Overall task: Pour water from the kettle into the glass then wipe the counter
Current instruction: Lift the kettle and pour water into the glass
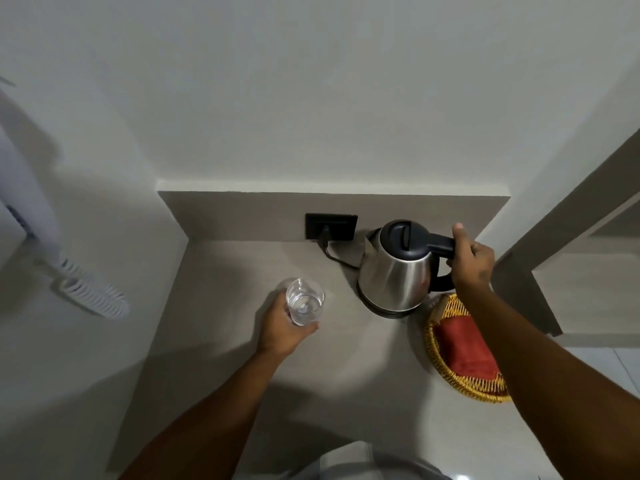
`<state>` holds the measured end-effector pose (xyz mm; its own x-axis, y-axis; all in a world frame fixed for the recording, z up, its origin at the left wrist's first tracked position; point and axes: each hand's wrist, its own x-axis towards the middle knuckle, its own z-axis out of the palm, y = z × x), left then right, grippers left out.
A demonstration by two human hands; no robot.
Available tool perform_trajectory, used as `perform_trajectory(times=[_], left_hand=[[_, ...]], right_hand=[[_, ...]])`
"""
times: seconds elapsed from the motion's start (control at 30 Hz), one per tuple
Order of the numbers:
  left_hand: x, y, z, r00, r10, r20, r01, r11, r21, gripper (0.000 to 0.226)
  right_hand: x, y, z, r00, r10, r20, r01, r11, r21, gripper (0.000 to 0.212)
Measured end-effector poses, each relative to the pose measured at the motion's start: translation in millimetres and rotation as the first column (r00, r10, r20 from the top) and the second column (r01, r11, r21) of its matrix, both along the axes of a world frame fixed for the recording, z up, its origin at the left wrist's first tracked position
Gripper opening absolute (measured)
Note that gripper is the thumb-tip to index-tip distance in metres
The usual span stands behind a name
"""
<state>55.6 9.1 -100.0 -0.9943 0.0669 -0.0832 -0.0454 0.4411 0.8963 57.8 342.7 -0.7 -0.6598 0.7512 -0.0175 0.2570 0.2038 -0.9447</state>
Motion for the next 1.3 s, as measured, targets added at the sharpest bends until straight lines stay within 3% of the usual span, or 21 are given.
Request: perform_trajectory(times=[0.1,0.2,0.3,0.5,0.63,0.83,1.07,1.3], left_hand=[[-0.1,0.3,2.2,0.999,0.030,-0.025,-0.030,1.000,0.006,0.085],[0.2,3.1,4.2,0.997,0.068,-0.026,-0.068,0.998,0.013,0.084],[2.1,4.9,3.0,0.997,0.078,-0.005,-0.078,0.997,0.018,0.081],[3.0,5.3,0.3,0.996,0.090,-0.026,-0.089,0.995,0.048,0.080],[3.8,3.8,-1.8,0.998,0.050,-0.025,-0.049,0.998,0.043,0.075],[4.1,4.4,-4.0,0.998,0.058,-0.022,-0.057,0.998,0.034,0.073],[4.5,1.4,-3.3,0.999,0.036,-0.014,-0.036,0.999,0.012,0.068],[5.9,0.7,0.2,0.999,0.034,-0.020,-0.033,0.999,0.016,0.065]], right_hand=[[-11.1,-10.8,16.9,0.993,0.114,-0.029,-0.108,0.983,0.148,0.054],[-24.6,-26.8,41.5,0.954,0.300,0.000,-0.279,0.887,0.369,0.059],[-35.4,-51.0,62.0,0.882,0.456,0.118,-0.442,0.713,0.544,0.054],[-43.6,-102.0,89.7,0.766,0.556,0.324,-0.564,0.338,0.753,0.059],[-44.1,-124.8,98.2,0.719,0.543,0.433,-0.581,0.129,0.803,0.059],[-46.8,-144.1,115.5,0.688,0.510,0.516,-0.565,-0.070,0.822,0.062],[-49.9,-163.2,133.3,0.652,0.486,0.583,-0.541,-0.240,0.806,0.059],[-53.8,-172.0,146.5,0.642,0.481,0.596,-0.492,-0.337,0.802,0.054]])
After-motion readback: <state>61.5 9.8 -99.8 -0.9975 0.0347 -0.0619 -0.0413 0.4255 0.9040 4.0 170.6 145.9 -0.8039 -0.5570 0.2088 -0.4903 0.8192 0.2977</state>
